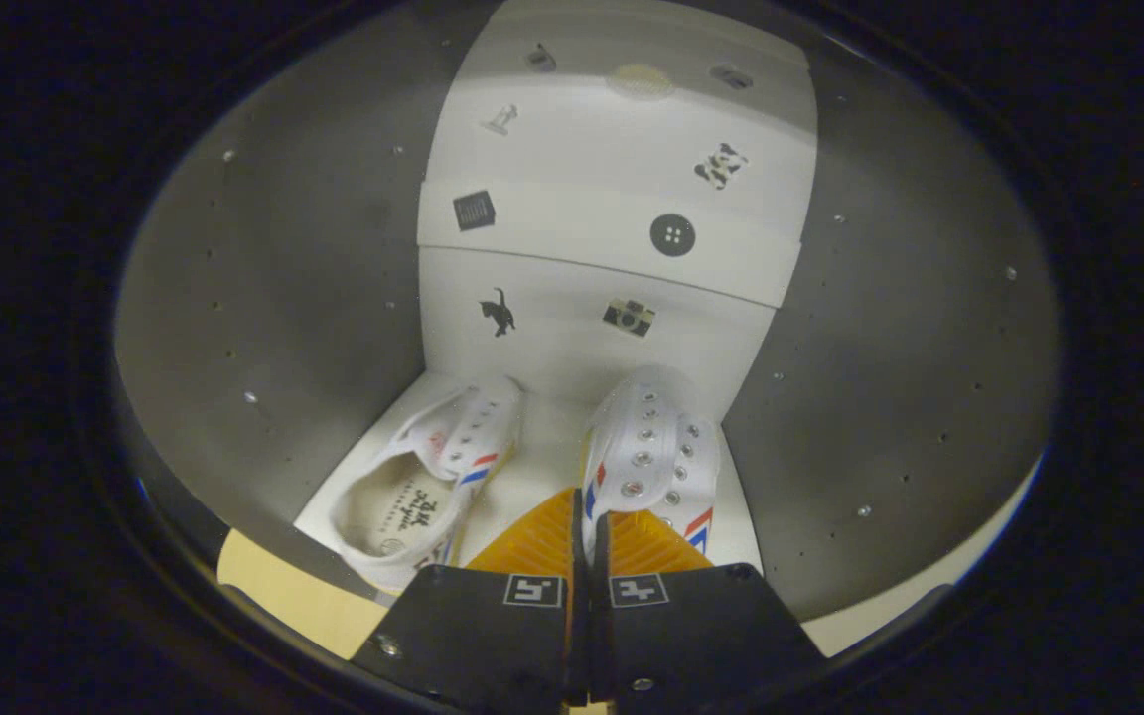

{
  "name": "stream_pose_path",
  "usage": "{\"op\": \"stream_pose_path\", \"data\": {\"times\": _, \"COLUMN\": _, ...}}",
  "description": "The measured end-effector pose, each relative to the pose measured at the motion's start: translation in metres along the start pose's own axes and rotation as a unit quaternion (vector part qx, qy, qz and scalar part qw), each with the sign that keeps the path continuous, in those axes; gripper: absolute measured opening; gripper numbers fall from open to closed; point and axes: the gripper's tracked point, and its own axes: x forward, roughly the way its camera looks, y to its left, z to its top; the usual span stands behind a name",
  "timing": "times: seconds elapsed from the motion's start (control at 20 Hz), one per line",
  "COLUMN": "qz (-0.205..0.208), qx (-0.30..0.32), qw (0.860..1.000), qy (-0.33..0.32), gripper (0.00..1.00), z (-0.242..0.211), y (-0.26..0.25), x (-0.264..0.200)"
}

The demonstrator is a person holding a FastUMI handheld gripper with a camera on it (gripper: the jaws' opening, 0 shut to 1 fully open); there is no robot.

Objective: Open the shoe cabinet door, grab the shoes and put them into the shoe cabinet, then close the shoe cabinet door.

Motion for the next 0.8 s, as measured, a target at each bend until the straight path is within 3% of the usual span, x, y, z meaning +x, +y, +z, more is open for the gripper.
{"op": "stream_pose_path", "data": {"times": 0.35, "qz": -0.005, "qx": -0.014, "qw": 1.0, "qy": 0.021, "gripper": 0.04, "z": -0.008, "y": -0.003, "x": 0.036}}
{"op": "stream_pose_path", "data": {"times": 0.65, "qz": 0.009, "qx": 0.012, "qw": 1.0, "qy": 0.012, "gripper": 0.05, "z": -0.014, "y": 0.005, "x": 0.047}}
{"op": "stream_pose_path", "data": {"times": 0.75, "qz": -0.001, "qx": -0.01, "qw": 1.0, "qy": 0.004, "gripper": 0.05, "z": -0.014, "y": 0.004, "x": 0.049}}
{"op": "stream_pose_path", "data": {"times": 0.8, "qz": -0.015, "qx": -0.028, "qw": 0.999, "qy": -0.001, "gripper": 0.11, "z": -0.013, "y": -0.001, "x": 0.047}}
